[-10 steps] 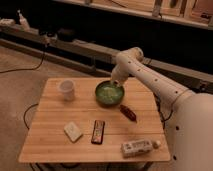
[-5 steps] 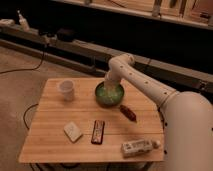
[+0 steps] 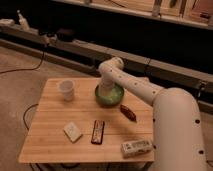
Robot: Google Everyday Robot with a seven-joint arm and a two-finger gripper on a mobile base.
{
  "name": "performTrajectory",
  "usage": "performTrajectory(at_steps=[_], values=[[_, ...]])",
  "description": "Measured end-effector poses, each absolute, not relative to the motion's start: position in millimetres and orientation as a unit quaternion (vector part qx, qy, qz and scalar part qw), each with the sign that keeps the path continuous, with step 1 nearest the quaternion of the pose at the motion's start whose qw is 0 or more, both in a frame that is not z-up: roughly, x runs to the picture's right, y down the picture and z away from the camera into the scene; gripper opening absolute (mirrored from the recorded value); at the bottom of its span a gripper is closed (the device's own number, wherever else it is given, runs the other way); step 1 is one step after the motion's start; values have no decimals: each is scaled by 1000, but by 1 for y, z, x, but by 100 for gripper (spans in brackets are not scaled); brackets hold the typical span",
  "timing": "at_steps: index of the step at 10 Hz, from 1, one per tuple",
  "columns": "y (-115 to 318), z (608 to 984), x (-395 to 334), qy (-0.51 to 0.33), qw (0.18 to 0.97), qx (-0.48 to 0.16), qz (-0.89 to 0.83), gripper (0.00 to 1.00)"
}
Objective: Push the ceramic bowl across the table
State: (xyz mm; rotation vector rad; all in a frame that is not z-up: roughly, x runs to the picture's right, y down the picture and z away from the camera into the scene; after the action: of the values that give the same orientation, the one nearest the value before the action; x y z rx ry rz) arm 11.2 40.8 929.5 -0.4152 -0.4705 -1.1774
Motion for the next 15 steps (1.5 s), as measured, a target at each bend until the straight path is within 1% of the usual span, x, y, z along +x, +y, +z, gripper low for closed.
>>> performTrajectory(at_steps=[6,8,12,15], values=[[45,930,9,-219,785,-199,-545,0],[60,927,9,-224,781,-217,-541,0],[79,919,6,-206,776,-247,-543,0],[93,922,-23,-231,769,-247,-542,0]])
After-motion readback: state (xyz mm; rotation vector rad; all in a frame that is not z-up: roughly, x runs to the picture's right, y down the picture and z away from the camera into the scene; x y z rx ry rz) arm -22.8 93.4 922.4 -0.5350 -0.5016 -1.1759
